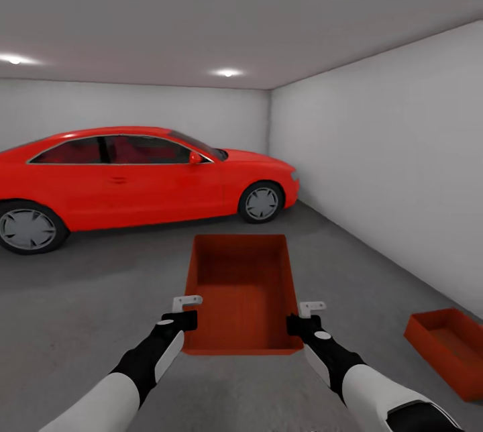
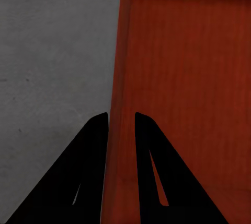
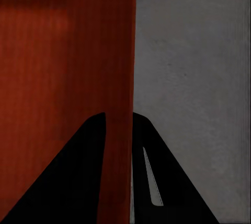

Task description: Move the two storage containers from the living room to the garage. In the garage, place one container on the floor and stack the other container on top of it (either order is fine).

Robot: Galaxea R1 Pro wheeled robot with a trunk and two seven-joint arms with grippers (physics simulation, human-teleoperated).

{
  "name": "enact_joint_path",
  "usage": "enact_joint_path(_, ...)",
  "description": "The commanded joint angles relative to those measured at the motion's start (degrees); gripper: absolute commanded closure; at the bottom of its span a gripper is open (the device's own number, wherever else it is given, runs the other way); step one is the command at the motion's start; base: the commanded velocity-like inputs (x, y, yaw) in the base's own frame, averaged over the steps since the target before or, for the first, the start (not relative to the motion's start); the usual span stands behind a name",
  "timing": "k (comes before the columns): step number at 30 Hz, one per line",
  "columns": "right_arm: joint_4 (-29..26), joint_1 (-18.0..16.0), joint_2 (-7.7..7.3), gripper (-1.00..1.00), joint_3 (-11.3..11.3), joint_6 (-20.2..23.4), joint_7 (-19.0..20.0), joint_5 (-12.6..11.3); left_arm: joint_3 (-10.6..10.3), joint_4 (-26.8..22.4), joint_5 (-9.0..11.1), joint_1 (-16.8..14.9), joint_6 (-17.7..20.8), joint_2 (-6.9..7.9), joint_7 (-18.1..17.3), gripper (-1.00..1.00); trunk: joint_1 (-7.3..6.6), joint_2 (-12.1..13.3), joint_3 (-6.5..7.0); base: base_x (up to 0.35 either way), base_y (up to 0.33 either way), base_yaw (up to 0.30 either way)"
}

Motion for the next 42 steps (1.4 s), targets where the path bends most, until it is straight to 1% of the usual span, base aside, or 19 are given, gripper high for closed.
enact_joint_path(1, 0.2, 0.0, -0.07, 1.0, -0.2, -0.3, -0.4, -0.8, 0.9, -0.2, -1.3, 0.0, -2.6, 0.34, 0.9, 1.0, 0.02, -0.1, -0.03, 0.0, 0.0, -0.288)
enact_joint_path(37, 0.2, 0.0, -0.03, 1.0, -0.2, -0.2, -0.3, -0.9, 0.9, -0.3, -1.2, 0.0, -2.7, 0.22, 0.9, 1.0, 0.02, -0.1, -0.03, 0.0, 0.0, -0.288)
enact_joint_path(42, 0.2, 0.0, -0.03, 1.0, -0.2, -0.2, -0.3, -0.9, 1.0, -0.3, -1.2, 0.0, -2.7, 0.28, 0.9, 1.0, 0.02, -0.1, -0.03, 0.205, 0.0, -0.288)
